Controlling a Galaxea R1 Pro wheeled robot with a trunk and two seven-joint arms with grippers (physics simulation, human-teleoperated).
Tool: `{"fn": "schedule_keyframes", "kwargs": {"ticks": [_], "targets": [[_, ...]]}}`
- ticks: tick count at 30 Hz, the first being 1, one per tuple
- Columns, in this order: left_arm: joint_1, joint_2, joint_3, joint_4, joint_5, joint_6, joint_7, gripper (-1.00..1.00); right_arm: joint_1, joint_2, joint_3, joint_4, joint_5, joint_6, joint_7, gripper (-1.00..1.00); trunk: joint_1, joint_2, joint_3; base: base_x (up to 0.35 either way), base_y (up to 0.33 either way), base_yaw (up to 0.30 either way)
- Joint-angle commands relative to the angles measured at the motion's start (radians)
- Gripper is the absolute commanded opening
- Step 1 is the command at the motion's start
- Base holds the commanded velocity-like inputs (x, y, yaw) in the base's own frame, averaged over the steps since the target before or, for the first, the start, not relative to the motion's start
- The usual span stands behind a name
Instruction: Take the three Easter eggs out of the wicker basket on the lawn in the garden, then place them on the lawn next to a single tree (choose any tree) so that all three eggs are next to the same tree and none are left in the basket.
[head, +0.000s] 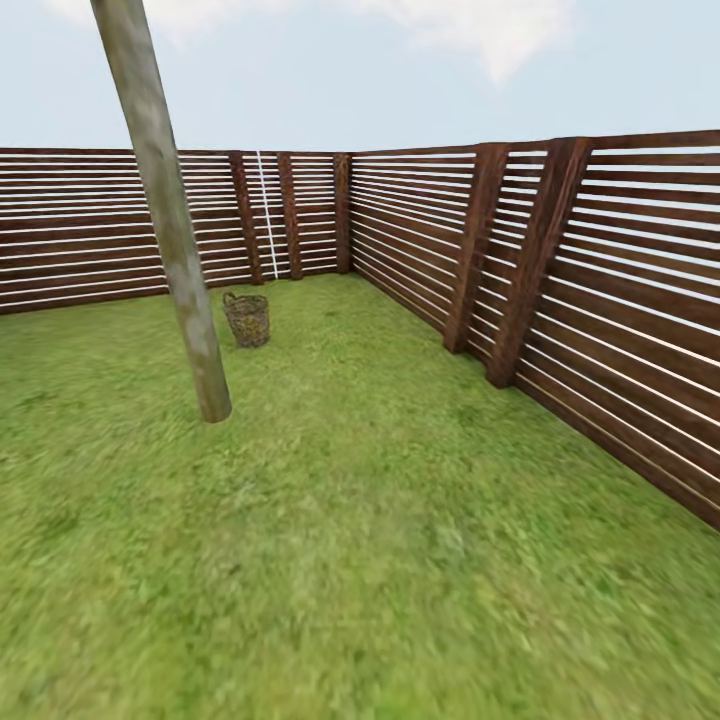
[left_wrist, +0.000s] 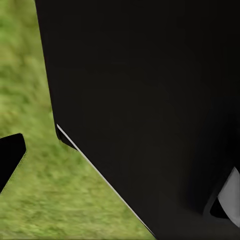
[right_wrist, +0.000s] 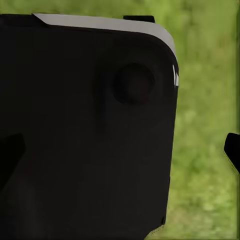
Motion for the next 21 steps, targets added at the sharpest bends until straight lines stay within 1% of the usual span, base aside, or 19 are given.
{"fn": "schedule_keyframes", "kwargs": {"ticks": [1, 10, 21], "targets": [[0.0, 0.0, 0.001, -0.001, 0.001, -0.001, -0.001, 1.0, 0.0, 0.0, 0.001, 0.001, 0.0, -0.003, 0.0, 1.0, 0.001, 0.0, -0.001, 0.343, 0.0, 0.0], [0.0, 0.0, 0.001, -0.001, 0.001, -0.001, -0.001, 1.0, 0.0, -0.003, -0.001, 0.001, -0.004, -0.002, 0.0, 1.0, 0.001, 0.0, -0.001, 0.342, 0.0, 0.0], [0.0, 0.0, 0.001, -0.001, 0.001, -0.001, -0.001, 1.0, 0.0, 0.001, 0.0, 0.002, -0.001, -0.002, 0.0, 1.0, 0.001, 0.0, -0.001, 0.343, 0.0, 0.0]]}}
